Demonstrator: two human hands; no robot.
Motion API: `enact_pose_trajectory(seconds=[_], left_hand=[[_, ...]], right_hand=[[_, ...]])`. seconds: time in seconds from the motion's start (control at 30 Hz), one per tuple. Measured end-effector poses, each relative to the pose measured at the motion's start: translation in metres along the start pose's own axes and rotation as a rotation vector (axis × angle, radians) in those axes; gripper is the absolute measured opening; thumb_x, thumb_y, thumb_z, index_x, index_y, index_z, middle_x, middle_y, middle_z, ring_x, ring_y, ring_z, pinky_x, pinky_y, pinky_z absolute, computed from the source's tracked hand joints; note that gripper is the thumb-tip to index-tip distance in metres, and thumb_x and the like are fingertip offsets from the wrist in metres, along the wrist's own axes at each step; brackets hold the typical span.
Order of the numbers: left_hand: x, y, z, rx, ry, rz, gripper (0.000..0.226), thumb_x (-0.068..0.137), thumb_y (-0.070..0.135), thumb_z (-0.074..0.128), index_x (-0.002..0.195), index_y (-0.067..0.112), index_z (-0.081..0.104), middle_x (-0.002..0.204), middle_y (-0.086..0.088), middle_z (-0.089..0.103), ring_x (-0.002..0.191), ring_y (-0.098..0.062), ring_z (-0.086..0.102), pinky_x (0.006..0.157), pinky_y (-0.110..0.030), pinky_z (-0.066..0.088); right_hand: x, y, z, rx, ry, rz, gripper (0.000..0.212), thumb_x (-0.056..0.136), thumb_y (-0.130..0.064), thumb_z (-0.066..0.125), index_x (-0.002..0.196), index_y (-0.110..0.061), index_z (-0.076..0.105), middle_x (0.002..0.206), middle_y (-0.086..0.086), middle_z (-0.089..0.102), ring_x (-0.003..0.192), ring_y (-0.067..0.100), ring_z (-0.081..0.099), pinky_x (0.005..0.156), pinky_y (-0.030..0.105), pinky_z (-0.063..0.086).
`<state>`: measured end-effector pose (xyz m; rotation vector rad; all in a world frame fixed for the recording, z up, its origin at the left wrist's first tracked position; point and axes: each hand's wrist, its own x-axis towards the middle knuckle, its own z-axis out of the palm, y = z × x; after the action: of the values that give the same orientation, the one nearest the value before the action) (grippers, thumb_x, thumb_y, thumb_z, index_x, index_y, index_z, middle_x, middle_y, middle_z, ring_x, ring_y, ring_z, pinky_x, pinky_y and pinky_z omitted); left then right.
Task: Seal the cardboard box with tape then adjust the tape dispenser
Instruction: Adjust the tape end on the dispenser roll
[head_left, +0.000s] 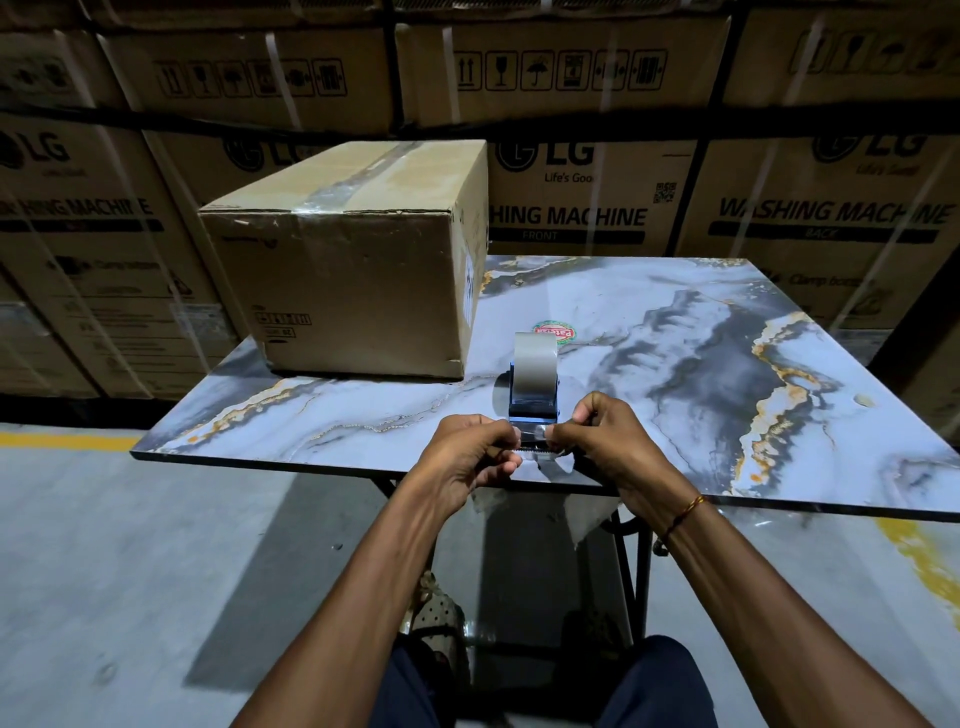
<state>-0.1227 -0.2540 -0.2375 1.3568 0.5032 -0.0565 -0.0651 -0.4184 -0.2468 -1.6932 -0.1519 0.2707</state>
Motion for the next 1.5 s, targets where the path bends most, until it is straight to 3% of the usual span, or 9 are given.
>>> enact_pose_trajectory(seconds=[0.07,0.23,0.5,0.63,0.83,0.97,1.07,1.2,1.5], left_hand=[[0.0,0.0,0.0,-0.001,0.0,-0.001,0.011,0.082,-0.002,0.065,0.074,0.003,0.061,0.068,-0.016,0.062,0.046,-0.016,0.06,0.049,-0.022,0.053],[-0.001,0.0,0.002,-0.003,0.02,0.001,0.012,0.081,-0.002,0.065,0.073,0.004,0.06,0.066,-0.014,0.062,0.046,-0.016,0.059,0.047,-0.022,0.053],[-0.005,-0.003,0.011,-0.014,0.103,0.035,0.013,0.08,-0.002,0.062,0.073,0.007,0.055,0.062,-0.01,0.058,0.041,-0.013,0.056,0.047,-0.023,0.046],[-0.007,-0.001,0.013,0.021,0.108,0.04,0.017,0.08,-0.003,0.06,0.071,0.009,0.051,0.061,-0.012,0.051,0.035,-0.011,0.051,0.038,-0.018,0.04],[-0.006,-0.001,0.009,-0.016,0.116,0.035,0.029,0.082,-0.003,0.061,0.088,0.014,0.038,0.065,-0.011,0.058,0.041,-0.016,0.053,0.039,-0.022,0.043],[-0.004,-0.001,0.008,-0.003,0.082,0.039,0.017,0.085,0.0,0.057,0.09,0.01,0.044,0.068,-0.012,0.059,0.043,-0.017,0.053,0.046,-0.026,0.047],[-0.002,-0.001,0.008,0.023,0.053,0.056,0.022,0.087,0.006,0.068,0.095,0.012,0.048,0.066,-0.01,0.062,0.044,-0.018,0.052,0.046,-0.026,0.045],[0.0,0.0,0.009,0.032,0.048,0.053,0.023,0.087,-0.002,0.065,0.099,0.012,0.051,0.064,-0.009,0.063,0.044,-0.015,0.052,0.044,-0.023,0.045],[0.0,-0.001,-0.004,-0.015,-0.053,0.049,0.023,0.089,-0.007,0.06,0.105,0.008,0.054,0.077,-0.015,0.067,0.056,-0.018,0.061,0.054,-0.028,0.056]], right_hand=[[0.001,0.001,-0.001,0.03,-0.013,0.001,0.033,0.082,0.0,0.074,0.084,-0.013,0.043,0.072,0.022,0.069,0.063,0.025,0.056,0.049,0.029,0.033],[-0.004,-0.002,-0.001,0.031,-0.056,0.002,0.033,0.087,0.0,0.07,0.092,-0.013,0.04,0.07,0.016,0.068,0.039,0.007,0.047,0.04,0.02,0.031],[-0.005,-0.005,-0.002,0.013,-0.074,0.02,0.031,0.089,0.0,0.069,0.093,-0.012,0.04,0.076,0.02,0.066,0.036,0.004,0.046,0.039,0.019,0.032],[-0.006,-0.006,-0.002,-0.002,-0.085,0.028,0.031,0.09,0.0,0.067,0.092,-0.013,0.039,0.076,0.022,0.065,0.032,0.004,0.038,0.036,0.018,0.028],[-0.004,-0.002,-0.003,0.014,-0.085,0.04,0.032,0.089,-0.001,0.069,0.091,-0.014,0.04,0.076,0.022,0.066,0.031,0.005,0.035,0.035,0.019,0.026],[-0.001,0.0,-0.005,0.022,-0.087,0.041,0.032,0.087,-0.002,0.071,0.091,-0.014,0.041,0.071,0.018,0.069,0.033,0.009,0.032,0.039,0.02,0.023],[0.0,0.0,-0.006,0.029,-0.089,0.049,0.033,0.086,-0.002,0.072,0.091,-0.014,0.042,0.067,0.015,0.069,0.033,0.011,0.029,0.04,0.02,0.022],[0.002,0.002,-0.007,0.058,-0.091,0.057,0.031,0.086,-0.003,0.072,0.093,-0.014,0.043,0.066,0.014,0.068,0.035,0.012,0.028,0.04,0.021,0.022],[-0.004,-0.001,-0.002,0.061,-0.095,0.019,0.032,0.087,-0.018,0.078,0.1,-0.011,0.049,0.079,0.019,0.074,0.051,0.011,0.062,0.041,0.017,0.038]])
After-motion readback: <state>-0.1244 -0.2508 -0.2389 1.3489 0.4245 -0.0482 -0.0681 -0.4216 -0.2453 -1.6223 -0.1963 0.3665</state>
